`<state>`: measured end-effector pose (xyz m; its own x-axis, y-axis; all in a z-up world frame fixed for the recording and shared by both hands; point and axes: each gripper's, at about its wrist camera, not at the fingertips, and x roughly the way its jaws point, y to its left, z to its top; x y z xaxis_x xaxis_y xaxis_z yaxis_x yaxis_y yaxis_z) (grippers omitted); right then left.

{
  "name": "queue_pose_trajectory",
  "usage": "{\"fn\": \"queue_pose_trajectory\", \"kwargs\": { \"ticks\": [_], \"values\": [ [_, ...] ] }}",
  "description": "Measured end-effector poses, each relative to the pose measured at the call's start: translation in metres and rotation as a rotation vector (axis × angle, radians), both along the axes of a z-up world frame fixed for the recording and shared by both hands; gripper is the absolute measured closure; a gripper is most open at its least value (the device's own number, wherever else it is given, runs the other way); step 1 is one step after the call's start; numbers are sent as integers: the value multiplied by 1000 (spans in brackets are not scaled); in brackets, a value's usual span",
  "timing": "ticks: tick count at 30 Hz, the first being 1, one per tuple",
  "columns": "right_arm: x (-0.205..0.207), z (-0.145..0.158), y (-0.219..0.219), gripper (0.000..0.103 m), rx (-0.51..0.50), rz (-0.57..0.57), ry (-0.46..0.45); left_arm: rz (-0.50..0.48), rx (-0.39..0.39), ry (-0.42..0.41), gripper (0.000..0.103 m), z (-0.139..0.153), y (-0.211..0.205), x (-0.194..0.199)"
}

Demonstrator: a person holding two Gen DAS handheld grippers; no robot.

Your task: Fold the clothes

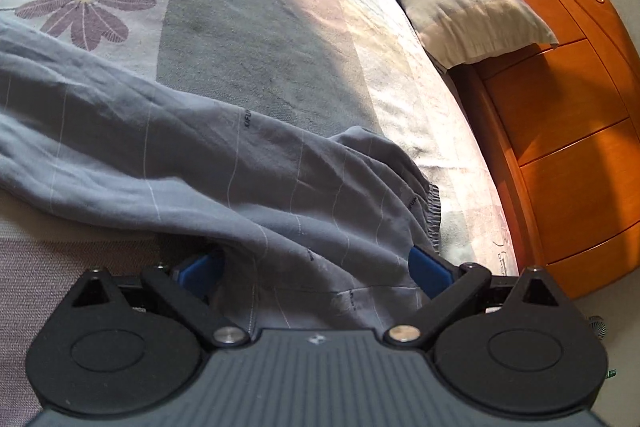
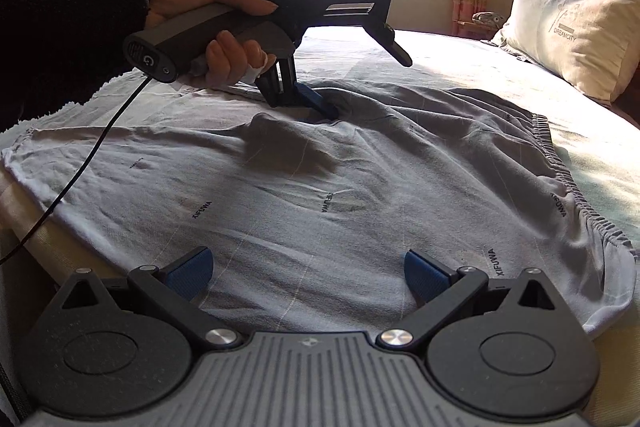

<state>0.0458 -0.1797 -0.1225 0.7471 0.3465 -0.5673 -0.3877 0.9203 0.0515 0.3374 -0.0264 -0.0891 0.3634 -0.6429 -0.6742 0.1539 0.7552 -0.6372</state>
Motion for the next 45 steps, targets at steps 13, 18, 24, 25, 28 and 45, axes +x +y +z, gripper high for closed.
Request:
{"fn": "queue_pose_trajectory", "kwargs": {
  "ticks": [13,18,24,25,28,45],
  "values": [
    [-1,-1,2,0,-16,-6,-5,-29,-60,173,5,-3,9,-39],
    [0,-1,1,0,-15,-7,-3,-7,-4,101,4,-13,0,-21],
    [0,-1,1,0,-13,-7,-3,-32,98,8,2,-2,-12,-1],
    [0,-1,1,0,-12,-8,-3,-36,109,-5,2,3,-11,-3],
    [-1,0,0,0,-10,-11,-3,-52,109,-21,2,17,-4,-24],
    [-2,-3,6,0,-52,-24,-19,16,42,27,1,-4,24,-60]
  ]
}}
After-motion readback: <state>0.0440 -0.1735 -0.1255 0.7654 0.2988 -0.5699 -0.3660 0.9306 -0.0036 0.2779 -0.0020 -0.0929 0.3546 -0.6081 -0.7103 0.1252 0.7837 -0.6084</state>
